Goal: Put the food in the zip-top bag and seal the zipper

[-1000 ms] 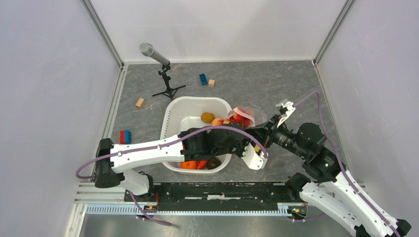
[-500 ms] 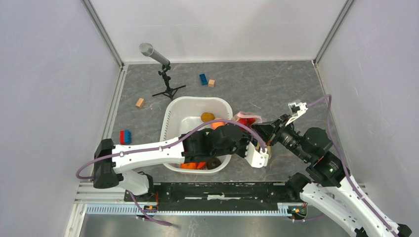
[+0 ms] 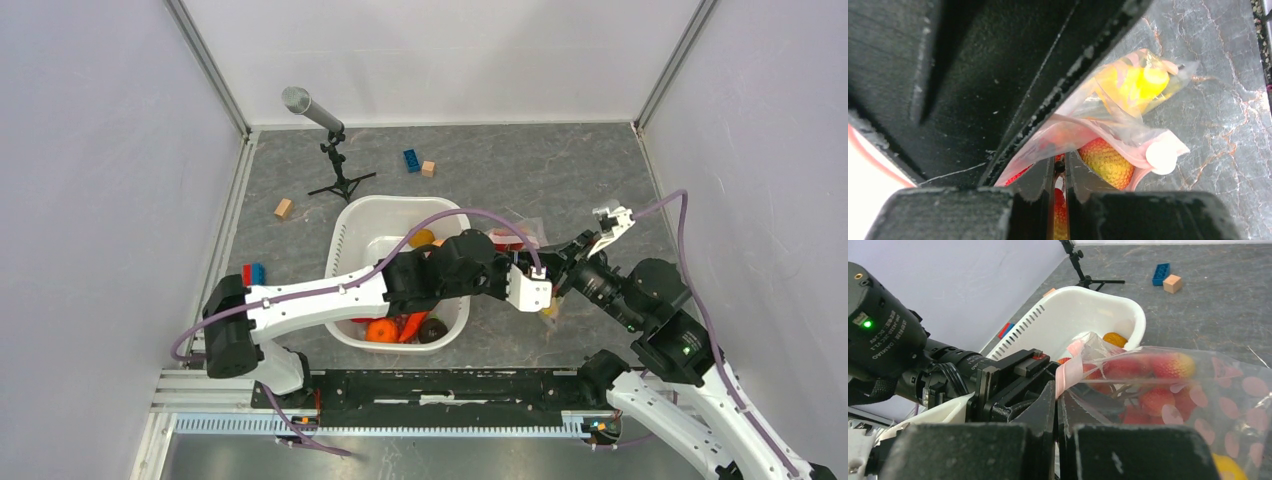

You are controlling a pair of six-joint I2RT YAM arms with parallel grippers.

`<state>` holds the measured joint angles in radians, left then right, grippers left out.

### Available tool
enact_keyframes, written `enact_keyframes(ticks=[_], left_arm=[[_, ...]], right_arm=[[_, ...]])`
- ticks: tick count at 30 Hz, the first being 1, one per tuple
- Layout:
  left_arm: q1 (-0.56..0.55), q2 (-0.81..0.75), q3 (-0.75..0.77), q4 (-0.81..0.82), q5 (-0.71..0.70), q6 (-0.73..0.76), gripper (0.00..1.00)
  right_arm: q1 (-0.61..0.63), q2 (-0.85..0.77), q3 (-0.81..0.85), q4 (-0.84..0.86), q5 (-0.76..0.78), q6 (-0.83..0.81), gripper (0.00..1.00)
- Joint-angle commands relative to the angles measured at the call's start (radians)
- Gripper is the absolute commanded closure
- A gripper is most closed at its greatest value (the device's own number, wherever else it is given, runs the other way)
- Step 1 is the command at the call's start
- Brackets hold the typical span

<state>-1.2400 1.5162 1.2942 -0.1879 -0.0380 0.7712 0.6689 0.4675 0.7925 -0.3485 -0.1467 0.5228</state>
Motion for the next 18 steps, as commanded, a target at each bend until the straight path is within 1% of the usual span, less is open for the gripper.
enact_keyframes(ticks=[1,2,4,6,8,10,11,13,18], left_arm=[[0.033,0.008,-0.025,0.176,-0.076,-0.125,0.91],[0.033,-0.008,-0.045,0.197,-0.072,-0.130,0.88],[0.032,-0.054,-0.088,0.242,-0.018,-0.124,0.72],[0.033,-0.106,-0.140,0.302,-0.008,-0.151,0.55],[0.034,-0.172,-0.180,0.349,0.018,-0.183,0.37],[0.036,-0.223,-0.211,0.388,0.033,-0.212,0.32],[0.035,-0.247,-0.218,0.392,0.070,-0.221,0.28],[0.036,-0.294,-0.233,0.396,0.090,-0.237,0.23],[0.037,-0.437,-0.301,0.430,0.047,-0.324,0.10]], right_arm=[[0.028,-0.007,0.056,-0.036,-0.034,0.022,1.00],[0.028,-0.004,0.075,-0.068,0.030,0.018,1.00],[0.028,-0.005,0.089,-0.100,0.126,0.014,1.00],[0.029,0.011,0.114,-0.150,0.221,0.002,1.00],[0.029,0.031,0.127,-0.184,0.258,-0.019,1.00],[0.028,0.040,0.120,-0.186,0.260,-0.025,1.00],[0.028,0.040,0.113,-0.181,0.261,-0.025,1.00],[0.028,0.042,0.104,-0.178,0.270,-0.022,1.00],[0.028,0.055,0.111,-0.183,0.287,-0.065,1.00]])
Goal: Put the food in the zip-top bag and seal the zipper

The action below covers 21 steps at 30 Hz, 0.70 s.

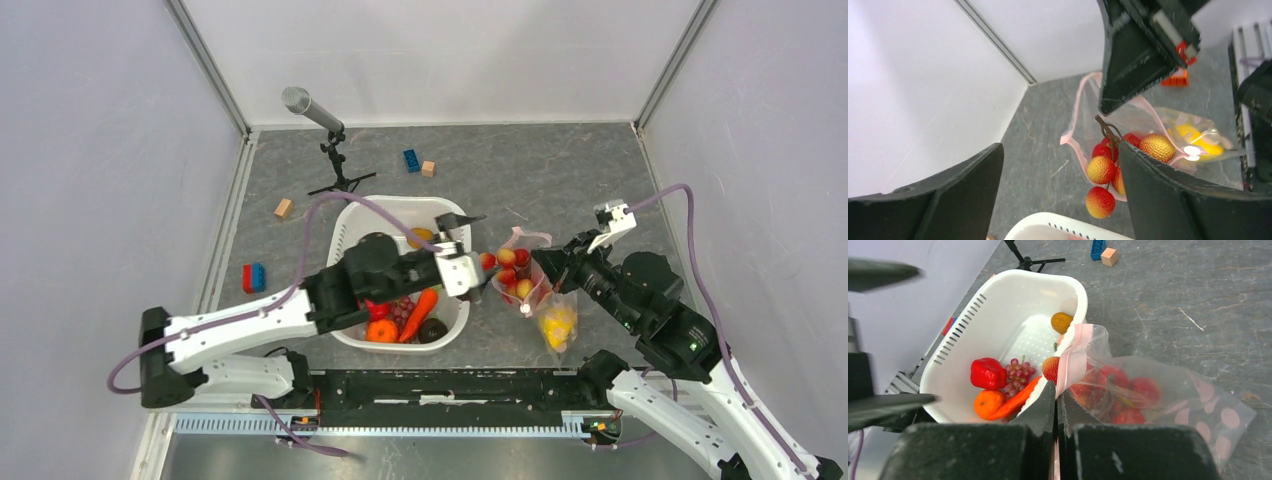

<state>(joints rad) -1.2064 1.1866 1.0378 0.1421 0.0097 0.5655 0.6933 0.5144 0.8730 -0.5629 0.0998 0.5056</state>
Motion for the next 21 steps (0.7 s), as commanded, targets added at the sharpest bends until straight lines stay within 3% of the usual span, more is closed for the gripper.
enact_keyframes(ticks=[1,3,4,9,15,19,21], left_arm=[[0.007,-0.126,-0.060,0.092,-0.031,-0.145,0.06],[0.024,-0.141,-0.079,0.041,-0.108,-0.199,0.04],[0.063,-0.153,-0.100,-0.027,-0.169,-0.363,0.02],[0.166,-0.187,-0.161,-0.047,-0.123,-0.690,0.00],[0.267,-0.127,-0.116,-0.063,0.081,-0.876,0.07],[0.315,-0.091,-0.119,0.032,0.292,-0.959,0.19],[0.319,-0.080,-0.119,0.066,0.381,-0.986,0.20]], right_arm=[[0.004,0.008,0.027,0.060,-0.014,-0.068,1.00],[0.004,0.004,0.013,0.129,-0.145,-0.090,1.00],[0.004,0.008,0.030,0.166,-0.224,-0.108,1.00],[0.004,0.002,0.065,0.187,-0.228,-0.128,1.00],[0.003,0.010,0.052,0.208,-0.264,-0.124,1.00],[0.003,-0.004,0.033,0.221,-0.267,-0.111,1.00],[0.004,-0.007,0.026,0.221,-0.266,-0.109,1.00]])
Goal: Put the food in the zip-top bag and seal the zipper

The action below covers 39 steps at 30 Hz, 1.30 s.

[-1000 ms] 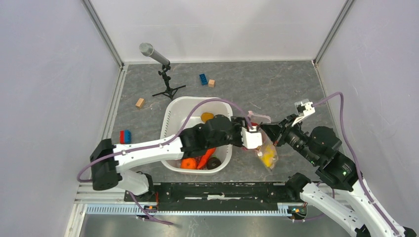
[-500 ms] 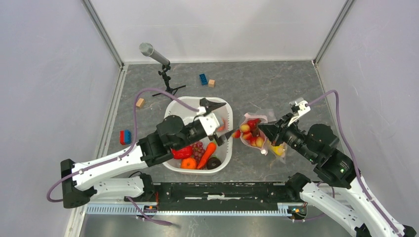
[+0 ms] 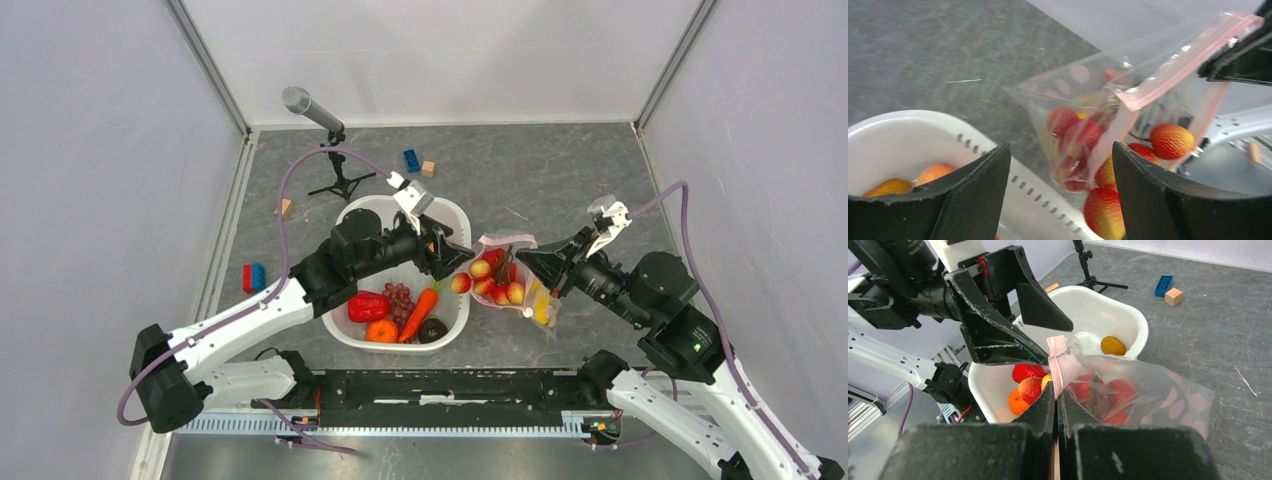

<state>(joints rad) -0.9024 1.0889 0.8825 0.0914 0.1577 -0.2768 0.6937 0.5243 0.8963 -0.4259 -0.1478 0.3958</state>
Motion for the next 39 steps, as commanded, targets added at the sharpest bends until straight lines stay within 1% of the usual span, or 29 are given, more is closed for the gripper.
enact_keyframes(ticks=[1,2,4,5,7,8,10,11,13,14,15,19,20,24,25,30,33,34,37,38,39], left_arm=[[0.016,0.020,0.037,0.123,0.259,-0.157,0.20],[0.016,0.018,0.029,0.146,0.283,-0.170,0.20],[0.016,0.013,-0.011,0.204,0.287,-0.204,0.21],[0.016,0.018,-0.023,0.228,0.283,-0.213,0.24],[0.017,0.035,-0.023,0.220,0.255,-0.224,0.33],[0.016,0.047,-0.022,0.220,0.251,-0.224,0.35],[0.016,0.072,-0.008,0.194,0.239,-0.210,0.45],[0.016,0.087,0.003,0.182,0.240,-0.203,0.48],[0.015,0.107,0.019,0.164,0.244,-0.189,0.52],[0.014,0.114,0.023,0.160,0.246,-0.186,0.57],[0.014,0.119,0.028,0.145,0.241,-0.181,0.58],[0.013,0.127,0.030,0.095,0.211,-0.144,0.57],[0.013,0.130,0.031,0.082,0.210,-0.133,0.59],[0.013,0.148,0.030,0.065,0.215,-0.114,0.70],[0.013,0.153,0.031,0.067,0.214,-0.113,0.72],[0.013,0.175,0.038,0.096,0.207,-0.124,0.72],[0.013,0.186,0.044,0.121,0.197,-0.137,0.69],[0.013,0.191,0.047,0.123,0.194,-0.140,0.67],[0.013,0.199,0.048,0.129,0.175,-0.143,0.51],[0.013,0.199,0.045,0.137,0.171,-0.147,0.50],[0.013,0.199,0.040,0.147,0.171,-0.149,0.53]], right_arm=[[0.003,-0.021,0.000,0.085,-0.013,0.002,1.00],[0.004,-0.020,-0.003,0.084,-0.011,0.003,1.00],[0.004,-0.020,-0.012,0.087,-0.007,0.007,1.00],[0.004,-0.020,-0.018,0.094,-0.009,0.011,1.00],[0.003,-0.018,-0.030,0.109,-0.015,0.018,1.00],[0.003,-0.017,-0.034,0.114,-0.014,0.020,1.00],[0.003,-0.012,-0.039,0.123,-0.017,0.027,1.00],[0.004,-0.012,-0.044,0.128,-0.021,0.028,1.00],[0.003,-0.010,-0.051,0.141,-0.021,0.033,1.00],[0.004,-0.008,-0.052,0.146,-0.021,0.035,1.00],[0.003,-0.005,-0.053,0.148,-0.024,0.034,1.00],[0.003,0.003,-0.058,0.161,-0.029,0.037,1.00],[0.003,0.005,-0.059,0.164,-0.031,0.039,1.00],[0.002,0.008,-0.069,0.175,-0.031,0.041,1.00],[0.003,0.010,-0.072,0.178,-0.033,0.043,1.00],[0.004,0.005,-0.082,0.178,-0.038,0.045,1.00],[0.004,-0.004,-0.089,0.181,-0.045,0.048,1.00],[0.004,-0.005,-0.091,0.181,-0.046,0.050,1.00],[0.004,-0.010,-0.096,0.184,-0.053,0.053,1.00],[0.003,-0.011,-0.098,0.183,-0.052,0.055,1.00],[0.004,-0.013,-0.100,0.183,-0.051,0.055,1.00]])
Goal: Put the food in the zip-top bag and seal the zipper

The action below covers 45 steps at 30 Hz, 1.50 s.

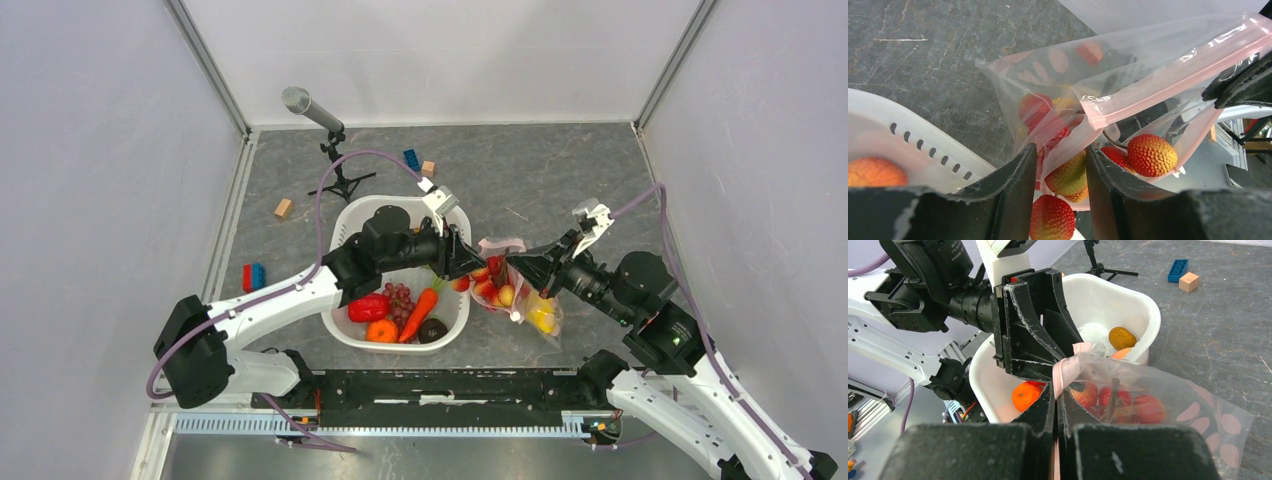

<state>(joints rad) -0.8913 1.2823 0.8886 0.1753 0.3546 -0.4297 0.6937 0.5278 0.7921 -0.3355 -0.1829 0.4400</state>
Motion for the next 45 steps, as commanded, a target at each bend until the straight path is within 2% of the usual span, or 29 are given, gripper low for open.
enact_keyframes(ticks=[1,2,5,11,12,15,17,20,24,29,31,34,41,42,45], left_arm=[[0.002,0.004,0.031,0.068,-0.026,0.001,0.57],[0.002,0.002,0.027,0.071,-0.030,-0.001,0.64],[0.002,-0.006,0.018,0.070,-0.041,-0.004,0.76],[0.002,-0.012,0.018,0.076,-0.029,-0.006,0.75],[0.002,-0.009,0.022,0.071,-0.022,-0.002,0.78],[0.002,-0.011,0.023,0.069,-0.030,0.008,0.98],[0.002,-0.019,0.036,0.023,-0.045,0.040,0.98],[0.002,-0.036,0.110,-0.144,-0.052,0.110,0.98],[0.003,-0.040,0.251,-0.348,-0.030,0.147,0.98],[0.003,-0.026,0.397,-0.592,0.004,0.160,0.98],[0.003,-0.018,0.401,-0.631,-0.003,0.173,0.98],[0.002,0.019,0.429,-0.693,-0.004,0.180,0.98],[0.003,-0.020,0.435,-0.542,-0.007,0.130,0.98],[0.003,-0.015,0.449,-0.528,-0.014,0.128,0.98],[0.005,0.021,0.476,-0.544,-0.094,0.149,0.98]], right_arm=[[0.004,-0.017,0.003,0.093,-0.014,0.010,1.00],[0.004,-0.018,0.001,0.090,-0.009,0.011,1.00],[0.004,-0.020,-0.001,0.083,0.003,0.008,1.00],[0.004,-0.014,-0.013,0.083,0.000,0.006,1.00],[0.004,-0.014,-0.016,0.085,-0.006,0.006,1.00],[0.004,-0.014,-0.017,0.086,-0.006,0.005,1.00],[0.003,-0.020,-0.015,0.074,0.043,0.007,1.00],[0.004,-0.017,0.003,0.010,0.189,0.015,1.00],[0.003,0.036,0.048,-0.071,0.281,-0.019,1.00],[0.003,0.102,0.112,-0.238,0.535,-0.054,1.00],[0.003,0.121,0.117,-0.241,0.517,-0.083,1.00],[0.003,0.123,0.111,-0.171,0.381,-0.116,1.00],[0.003,-0.058,0.094,0.014,0.368,-0.064,1.00],[0.004,-0.050,0.134,-0.016,0.358,-0.066,1.00],[0.003,0.088,0.305,-0.300,0.307,-0.134,1.00]])
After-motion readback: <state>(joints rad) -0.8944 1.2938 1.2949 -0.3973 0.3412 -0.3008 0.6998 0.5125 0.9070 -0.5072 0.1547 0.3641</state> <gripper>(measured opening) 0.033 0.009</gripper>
